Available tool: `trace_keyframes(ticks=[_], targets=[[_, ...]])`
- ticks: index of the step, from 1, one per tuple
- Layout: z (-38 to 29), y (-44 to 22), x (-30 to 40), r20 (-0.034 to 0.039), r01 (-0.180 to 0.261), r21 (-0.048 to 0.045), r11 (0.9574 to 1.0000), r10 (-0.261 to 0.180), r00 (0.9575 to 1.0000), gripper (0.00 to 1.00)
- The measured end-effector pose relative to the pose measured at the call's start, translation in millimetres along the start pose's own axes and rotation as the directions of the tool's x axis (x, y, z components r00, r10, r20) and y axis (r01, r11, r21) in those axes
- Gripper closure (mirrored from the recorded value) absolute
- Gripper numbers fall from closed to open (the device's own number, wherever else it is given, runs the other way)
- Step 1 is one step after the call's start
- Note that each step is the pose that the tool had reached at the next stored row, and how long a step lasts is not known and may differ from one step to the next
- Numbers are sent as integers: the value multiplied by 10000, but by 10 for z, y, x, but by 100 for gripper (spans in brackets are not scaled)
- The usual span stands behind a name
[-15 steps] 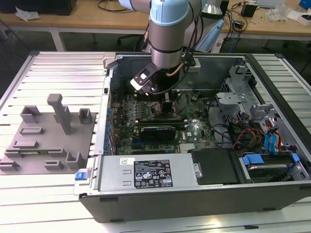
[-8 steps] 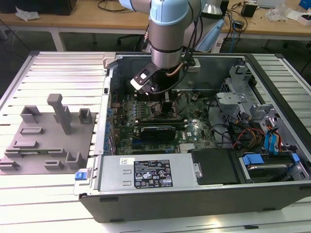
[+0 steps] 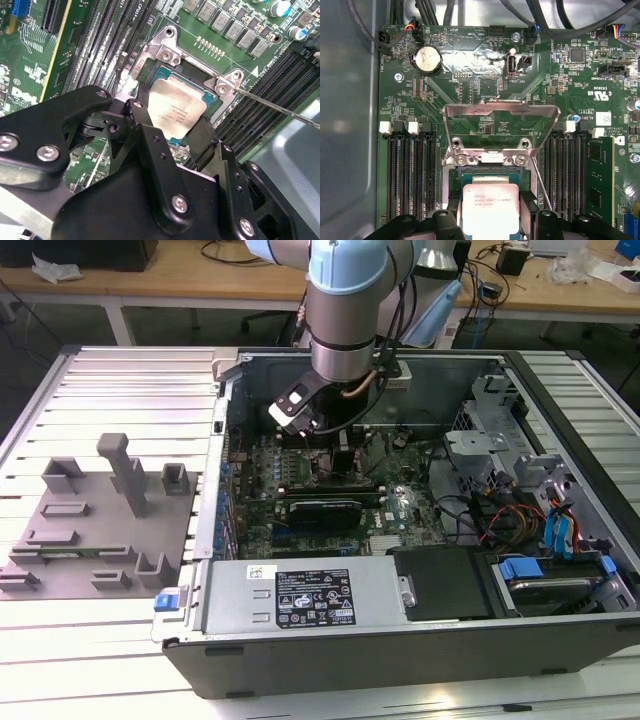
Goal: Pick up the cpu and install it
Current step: 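Place the cpu into insertion slot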
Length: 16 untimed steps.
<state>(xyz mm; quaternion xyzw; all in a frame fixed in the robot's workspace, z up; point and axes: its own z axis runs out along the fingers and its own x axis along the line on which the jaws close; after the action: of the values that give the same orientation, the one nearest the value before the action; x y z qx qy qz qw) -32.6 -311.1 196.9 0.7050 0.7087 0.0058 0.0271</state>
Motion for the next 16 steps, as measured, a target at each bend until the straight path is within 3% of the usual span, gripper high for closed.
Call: trace_keyframes(ticks=[16], targets=[[13,15,1,-4,-65,0,10000,65,10000,45]])
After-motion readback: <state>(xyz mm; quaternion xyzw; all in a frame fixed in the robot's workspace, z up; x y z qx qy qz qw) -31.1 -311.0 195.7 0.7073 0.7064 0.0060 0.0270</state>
